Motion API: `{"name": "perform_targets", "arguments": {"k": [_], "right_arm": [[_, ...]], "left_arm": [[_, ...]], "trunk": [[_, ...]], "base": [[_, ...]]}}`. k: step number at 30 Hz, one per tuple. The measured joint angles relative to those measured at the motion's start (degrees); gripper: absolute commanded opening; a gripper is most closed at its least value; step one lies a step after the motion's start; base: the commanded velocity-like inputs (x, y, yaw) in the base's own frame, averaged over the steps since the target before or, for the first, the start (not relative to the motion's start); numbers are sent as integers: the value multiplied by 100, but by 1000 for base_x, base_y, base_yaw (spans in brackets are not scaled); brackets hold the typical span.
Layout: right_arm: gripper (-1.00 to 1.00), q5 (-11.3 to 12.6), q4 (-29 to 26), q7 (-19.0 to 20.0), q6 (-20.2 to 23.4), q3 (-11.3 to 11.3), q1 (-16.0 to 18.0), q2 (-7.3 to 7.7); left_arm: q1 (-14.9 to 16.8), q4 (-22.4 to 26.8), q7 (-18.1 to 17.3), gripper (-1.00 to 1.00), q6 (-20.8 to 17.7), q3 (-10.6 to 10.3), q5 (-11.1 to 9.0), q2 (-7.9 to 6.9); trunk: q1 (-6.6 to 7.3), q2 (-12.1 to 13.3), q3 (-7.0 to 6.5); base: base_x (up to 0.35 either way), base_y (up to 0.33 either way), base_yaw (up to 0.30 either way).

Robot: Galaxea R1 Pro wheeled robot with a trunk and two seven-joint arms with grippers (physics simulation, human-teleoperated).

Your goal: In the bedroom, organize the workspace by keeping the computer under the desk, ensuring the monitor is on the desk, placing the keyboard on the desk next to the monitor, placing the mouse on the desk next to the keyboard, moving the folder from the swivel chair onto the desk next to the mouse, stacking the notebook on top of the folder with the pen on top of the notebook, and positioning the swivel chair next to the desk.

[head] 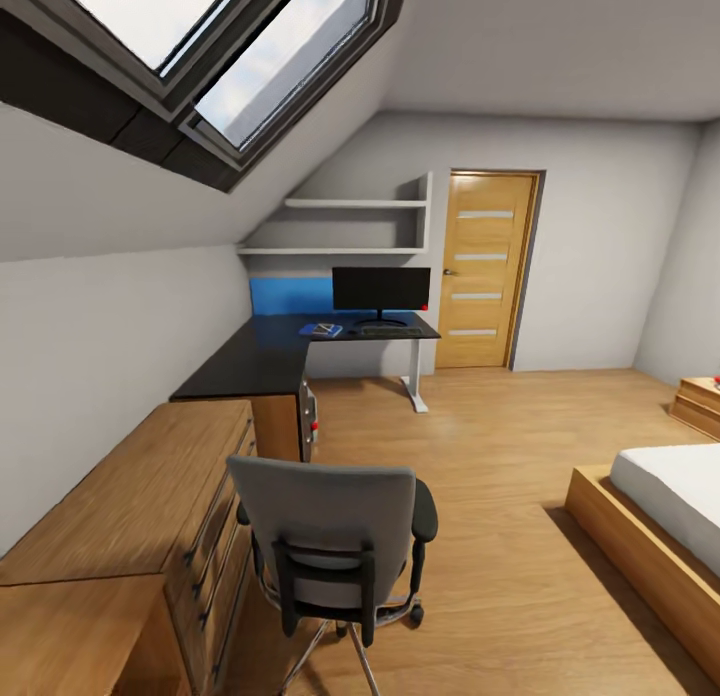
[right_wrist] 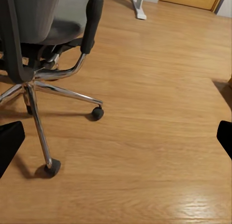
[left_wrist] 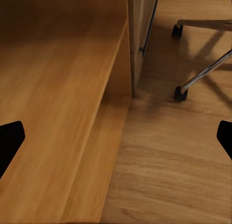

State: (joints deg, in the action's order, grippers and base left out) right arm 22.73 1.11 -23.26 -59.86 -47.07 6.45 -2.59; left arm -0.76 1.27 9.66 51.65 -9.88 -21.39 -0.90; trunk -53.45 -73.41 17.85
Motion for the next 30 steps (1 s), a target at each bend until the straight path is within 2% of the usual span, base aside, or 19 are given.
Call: {"name": "perform_targets", "arguments": {"k": [30], "right_arm": [[100, -26, 0, 26, 0, -16, 0, 16]], "left_arm": [[0, 0, 2, 100, 2, 0, 1, -3]], "trunk": [[-659, -1204, 539]], "base": [[-31, -24, 13]]}}
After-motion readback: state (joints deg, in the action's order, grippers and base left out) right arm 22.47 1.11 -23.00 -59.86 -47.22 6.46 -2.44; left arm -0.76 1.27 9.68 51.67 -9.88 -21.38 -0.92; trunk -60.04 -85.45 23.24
